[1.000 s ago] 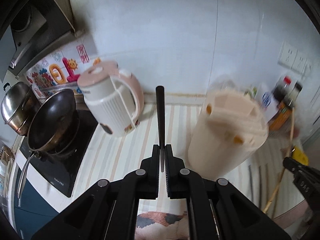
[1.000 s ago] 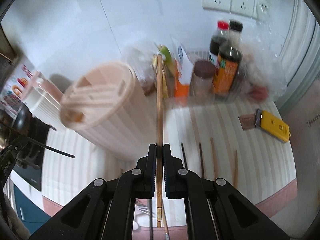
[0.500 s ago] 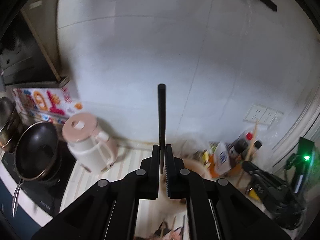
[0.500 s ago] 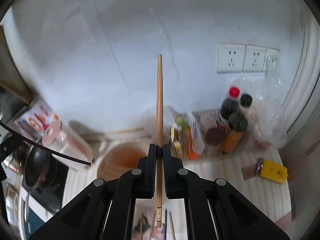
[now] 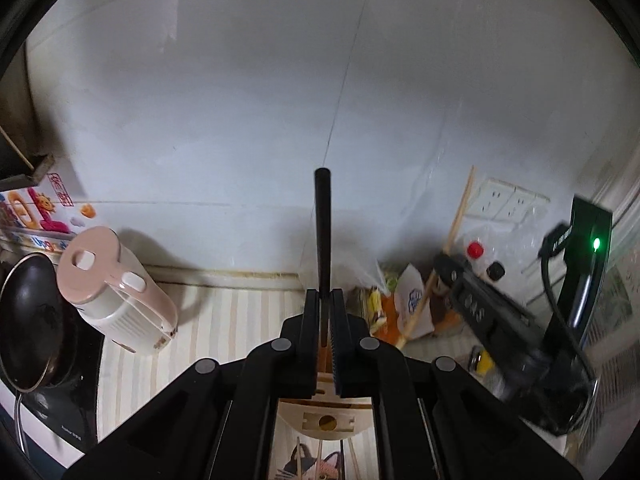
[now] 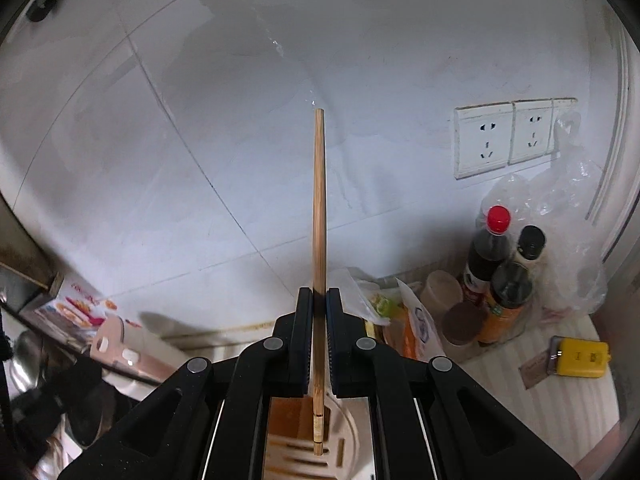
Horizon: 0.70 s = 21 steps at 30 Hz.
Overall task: Organize utensils
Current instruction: 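Lower both chopsticks into the holder and open both tools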
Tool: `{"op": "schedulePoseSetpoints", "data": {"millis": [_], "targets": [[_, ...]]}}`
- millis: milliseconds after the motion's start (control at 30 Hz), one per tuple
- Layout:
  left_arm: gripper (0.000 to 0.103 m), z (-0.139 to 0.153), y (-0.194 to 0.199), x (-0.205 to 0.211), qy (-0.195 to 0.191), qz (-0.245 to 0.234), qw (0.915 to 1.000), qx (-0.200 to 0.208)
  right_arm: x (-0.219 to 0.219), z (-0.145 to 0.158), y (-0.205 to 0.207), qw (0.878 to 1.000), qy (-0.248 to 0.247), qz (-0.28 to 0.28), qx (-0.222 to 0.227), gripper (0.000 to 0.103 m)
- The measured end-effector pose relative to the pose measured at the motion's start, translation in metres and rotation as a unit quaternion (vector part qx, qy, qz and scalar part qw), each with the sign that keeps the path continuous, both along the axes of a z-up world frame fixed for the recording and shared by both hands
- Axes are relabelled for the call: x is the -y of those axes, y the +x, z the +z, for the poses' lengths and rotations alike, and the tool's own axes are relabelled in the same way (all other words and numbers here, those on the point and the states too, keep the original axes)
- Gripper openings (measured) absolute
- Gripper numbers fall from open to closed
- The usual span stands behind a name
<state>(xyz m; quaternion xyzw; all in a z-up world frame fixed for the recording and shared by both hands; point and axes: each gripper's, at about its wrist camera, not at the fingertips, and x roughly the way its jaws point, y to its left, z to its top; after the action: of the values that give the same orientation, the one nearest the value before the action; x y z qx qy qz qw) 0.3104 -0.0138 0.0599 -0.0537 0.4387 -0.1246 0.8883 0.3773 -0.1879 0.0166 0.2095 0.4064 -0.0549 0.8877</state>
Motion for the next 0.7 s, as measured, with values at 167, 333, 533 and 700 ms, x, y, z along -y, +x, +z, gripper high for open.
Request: {"op": "schedulePoseSetpoints", "data": {"millis": [167,333,533,700], "targets": [[0.002,-0.017,0.002,0.003,0.012,-0.013,0.9994,-0.029,-0.007,-0.018,0.006,1.000,0.007,0.002,0.007,0.007],[0.003,-0.032,0.004,0.002,0.015,-0.021,0.9980,-0.058,-0.015,-0.036,0.001,1.000,0.009,0.013,0.006,0.007],[0.007,-0.037,0.001,0.004,0.002,-0.036,0.9954,-0.089,-0.022,-0.046,-0.006,0.998,0.015,0.056,-0.020,0.007],[0.026,-0.019,-0.012,0.001,0.015,-0.019,0.9979,-0.060,-0.011,-0.041,-0.023,0.996,0.029,0.079,-0.042,0.047]]}}
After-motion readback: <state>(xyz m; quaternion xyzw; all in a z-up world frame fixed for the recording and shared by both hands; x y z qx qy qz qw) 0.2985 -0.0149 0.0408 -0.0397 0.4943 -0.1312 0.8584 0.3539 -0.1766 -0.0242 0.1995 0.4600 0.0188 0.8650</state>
